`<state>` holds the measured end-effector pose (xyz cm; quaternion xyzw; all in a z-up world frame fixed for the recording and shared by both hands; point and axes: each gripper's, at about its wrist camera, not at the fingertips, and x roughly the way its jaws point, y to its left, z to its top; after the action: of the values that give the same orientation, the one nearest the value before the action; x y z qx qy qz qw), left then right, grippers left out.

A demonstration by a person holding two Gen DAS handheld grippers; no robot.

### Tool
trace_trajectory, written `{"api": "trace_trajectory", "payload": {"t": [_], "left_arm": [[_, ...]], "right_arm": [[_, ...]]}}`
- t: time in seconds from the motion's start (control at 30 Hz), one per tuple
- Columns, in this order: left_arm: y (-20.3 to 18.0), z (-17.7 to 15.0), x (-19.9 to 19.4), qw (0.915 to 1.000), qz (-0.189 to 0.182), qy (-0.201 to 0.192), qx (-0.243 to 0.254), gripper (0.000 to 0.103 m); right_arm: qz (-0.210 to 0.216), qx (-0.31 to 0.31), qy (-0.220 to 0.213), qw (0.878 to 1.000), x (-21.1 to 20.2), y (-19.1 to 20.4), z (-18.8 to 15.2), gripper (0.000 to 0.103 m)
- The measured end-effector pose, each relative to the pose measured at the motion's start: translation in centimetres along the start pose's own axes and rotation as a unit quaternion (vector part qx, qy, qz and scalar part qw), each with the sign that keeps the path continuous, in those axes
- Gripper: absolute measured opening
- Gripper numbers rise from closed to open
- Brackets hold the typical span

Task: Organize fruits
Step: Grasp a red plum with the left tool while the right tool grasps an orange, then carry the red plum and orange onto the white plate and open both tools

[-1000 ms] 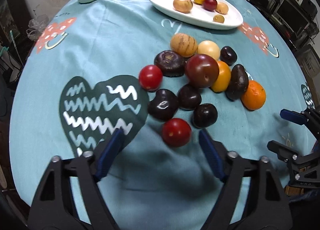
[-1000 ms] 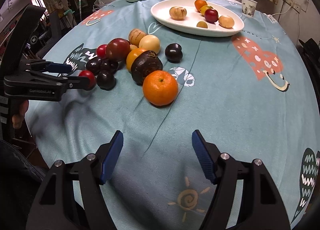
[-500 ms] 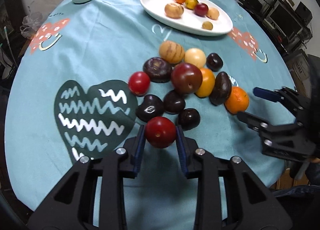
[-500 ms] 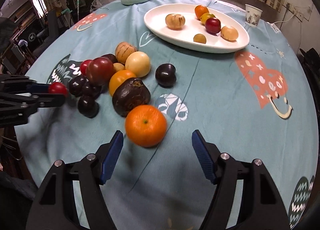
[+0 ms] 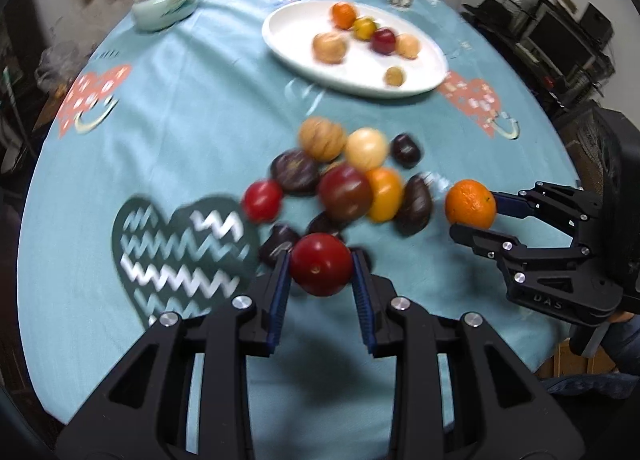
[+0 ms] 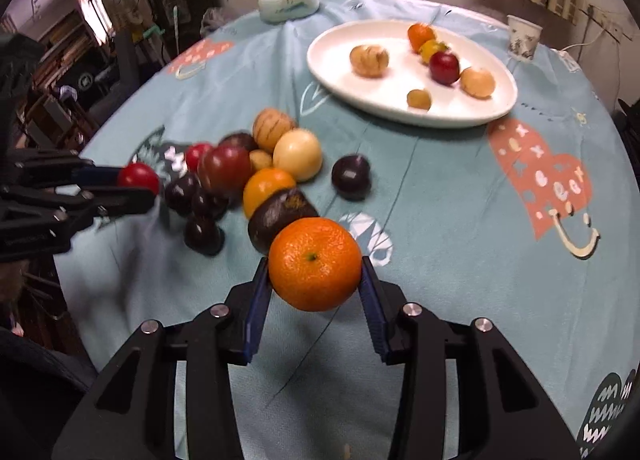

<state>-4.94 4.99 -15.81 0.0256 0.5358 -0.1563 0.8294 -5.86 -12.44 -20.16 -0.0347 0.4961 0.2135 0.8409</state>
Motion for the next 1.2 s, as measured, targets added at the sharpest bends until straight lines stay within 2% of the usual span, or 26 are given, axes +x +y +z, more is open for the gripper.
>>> {"api": "trace_trajectory", "payload": {"t": [0.2,0.53,0.9,1.2], "left_arm": [[-2.5,3.1,-0.4,0.9991,-0.018,-0.02,0.034,0.031],[-4.3,6.9,0.1,0.9982,-0.009,-0.029,0.052,0.031],[-5.4,12.6,0.0,0.9954,-0.004,-0.067,0.069,0.031],[-5.0,16.2,1.8,0.9957,0.002,-0.068,0.062,0.031]], "right_arm": [[-0.015,0.018,-0.048,0.999,-3.3,-1.0,1.3,0.044],[-0.026,0.033,-0.062,0.997,-4.1,-1.9,2.2,0.044],[-0.041,0.032,-0.098,0.994,-5.0,-4.0,7.0,0.044],[-0.036,0.032,-0.104,0.993,-3.2,-5.8,10.7,0.044]]}}
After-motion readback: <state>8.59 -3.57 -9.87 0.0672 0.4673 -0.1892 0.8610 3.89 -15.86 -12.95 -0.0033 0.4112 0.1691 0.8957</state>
